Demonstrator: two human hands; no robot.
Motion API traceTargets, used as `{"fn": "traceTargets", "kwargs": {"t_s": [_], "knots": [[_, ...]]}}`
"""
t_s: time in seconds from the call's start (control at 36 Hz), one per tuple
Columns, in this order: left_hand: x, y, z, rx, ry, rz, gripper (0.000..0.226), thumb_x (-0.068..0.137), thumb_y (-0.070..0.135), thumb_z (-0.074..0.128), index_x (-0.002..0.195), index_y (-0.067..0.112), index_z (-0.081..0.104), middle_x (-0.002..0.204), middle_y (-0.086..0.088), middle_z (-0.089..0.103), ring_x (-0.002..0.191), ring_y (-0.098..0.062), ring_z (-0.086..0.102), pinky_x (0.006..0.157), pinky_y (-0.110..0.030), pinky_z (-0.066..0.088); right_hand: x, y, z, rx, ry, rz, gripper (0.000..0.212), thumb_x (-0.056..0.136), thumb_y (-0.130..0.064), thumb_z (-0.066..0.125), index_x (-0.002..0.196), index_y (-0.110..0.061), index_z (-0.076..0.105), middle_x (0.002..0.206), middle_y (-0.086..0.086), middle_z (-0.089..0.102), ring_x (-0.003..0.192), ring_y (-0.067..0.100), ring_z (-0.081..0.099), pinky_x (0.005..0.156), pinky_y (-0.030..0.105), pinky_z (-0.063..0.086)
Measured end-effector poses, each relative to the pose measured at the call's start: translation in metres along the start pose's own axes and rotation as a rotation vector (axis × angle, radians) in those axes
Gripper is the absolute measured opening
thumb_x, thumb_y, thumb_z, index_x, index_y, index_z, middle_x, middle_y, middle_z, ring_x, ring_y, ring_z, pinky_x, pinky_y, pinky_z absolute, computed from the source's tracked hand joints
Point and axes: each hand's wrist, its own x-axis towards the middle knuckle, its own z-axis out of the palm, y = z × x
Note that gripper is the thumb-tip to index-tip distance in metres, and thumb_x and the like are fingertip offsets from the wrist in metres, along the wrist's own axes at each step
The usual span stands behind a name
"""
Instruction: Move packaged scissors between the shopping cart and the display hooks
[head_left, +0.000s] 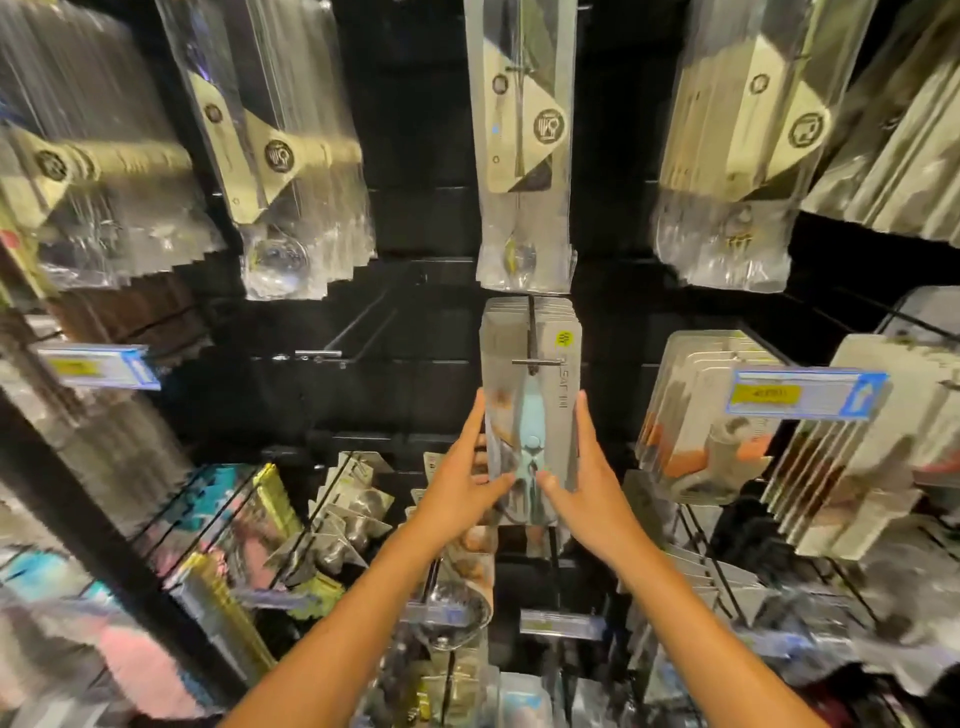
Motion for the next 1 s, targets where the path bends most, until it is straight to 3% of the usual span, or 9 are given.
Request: {"fn": "traceTargets", "kwargs": {"t_s": [0.17,0.25,0.36,0.53,0.64,0.72,0.83,0.89,1.0], "knots": [[0.001,-0.003,0.003,0.080,-0.001,-0.017,0.103,0.089,0.016,0.075,0.158,0.038,0.001,0.131,0.020,0.052,0.116,0.019,0.050,0.091,-0.011,0.049,0.006,0.013,-0.007,0.016,-0.016,-0.001,0.100,0.097,-0.029,0.065,0.153,-0.052,-0.015,0.164,-0.008,0.022,0.145,0.008,0.032,0.117,0.037,0.034],[-0.009,-0.005,-0.003,0.159,0.016,-0.031,0.096,0.087,0.028,0.076,0.157,0.041,0.012,0.139,0.025,0.044,0.125,0.016,0.042,0.106,-0.012,0.037,0.004,0.020,-0.011,-0.019,-0.001,0.032,0.092,0.096,-0.031,0.066,0.159,-0.040,0.000,0.161,-0.006,0.024,0.138,0.001,0.028,0.113,0.027,0.028],[-0.038,-0.018,-0.019,0.273,0.059,-0.071,0.090,0.089,0.029,0.074,0.158,0.039,0.016,0.152,0.018,0.033,0.137,0.005,0.032,0.110,-0.019,0.030,-0.009,0.029,-0.014,-0.069,0.038,0.073,0.083,0.095,-0.031,0.068,0.160,-0.034,0.016,0.161,-0.005,0.024,0.146,0.013,0.031,0.118,0.034,0.030],[-0.106,-0.033,-0.057,0.430,0.109,-0.034,0.072,0.094,0.024,0.067,0.155,0.034,0.028,0.148,0.026,0.030,0.128,0.029,0.024,0.104,0.003,0.021,-0.044,0.014,0.002,-0.040,-0.021,0.013,0.058,0.096,-0.025,0.066,0.148,-0.035,0.042,0.145,-0.020,0.040,0.134,0.009,0.044,0.114,0.037,0.039],[-0.163,-0.046,-0.084,0.461,0.145,-0.023,0.072,0.093,0.024,0.069,0.153,0.036,0.031,0.154,0.023,0.034,0.142,0.011,0.026,0.118,-0.014,0.022,-0.074,-0.006,0.032,-0.067,-0.162,-0.085,0.049,0.094,-0.031,0.066,0.140,-0.039,0.051,0.141,-0.021,0.051,0.130,-0.001,0.049,0.111,0.029,0.042],[-0.213,-0.057,-0.106,0.504,0.180,-0.031,0.068,0.095,0.029,0.066,0.152,0.042,0.031,0.154,0.025,0.033,0.143,0.009,0.026,0.119,-0.018,0.024,-0.098,-0.024,0.064,-0.062,-0.279,-0.102,0.048,0.095,-0.029,0.067,0.139,-0.039,0.052,0.144,-0.023,0.047,0.129,-0.010,0.048,0.108,0.012,0.037],[-0.293,-0.071,-0.137,0.484,0.236,-0.095,0.062,0.096,0.031,0.065,0.151,0.037,0.036,0.154,0.019,0.036,0.144,0.002,0.030,0.118,-0.030,0.033,-0.138,-0.055,0.113,-0.074,-0.406,-0.121,0.048,0.096,-0.033,0.064,0.136,-0.050,0.045,0.138,-0.041,0.032,0.128,-0.024,0.029,0.108,0.009,0.026],[-0.338,-0.078,-0.151,0.487,0.287,-0.145,0.058,0.096,0.034,0.064,0.149,0.037,0.039,0.152,0.019,0.039,0.142,0.001,0.034,0.115,-0.034,0.038,-0.161,-0.070,0.140,-0.049,-0.482,-0.111,0.048,0.096,-0.033,0.064,0.136,-0.051,0.046,0.141,-0.038,0.035,0.128,-0.027,0.027,0.113,0.015,0.027],[-0.432,-0.094,-0.172,0.514,0.374,-0.258,0.055,0.094,0.051,0.051,0.147,0.037,0.042,0.150,0.015,0.043,0.140,-0.005,0.040,0.113,-0.037,0.040,-0.214,-0.089,0.197,-0.006,-0.575,-0.083,0.047,0.094,-0.030,0.067,0.136,-0.044,0.052,0.148,-0.019,0.048,0.143,0.005,0.039,0.119,0.037,0.035]]}}
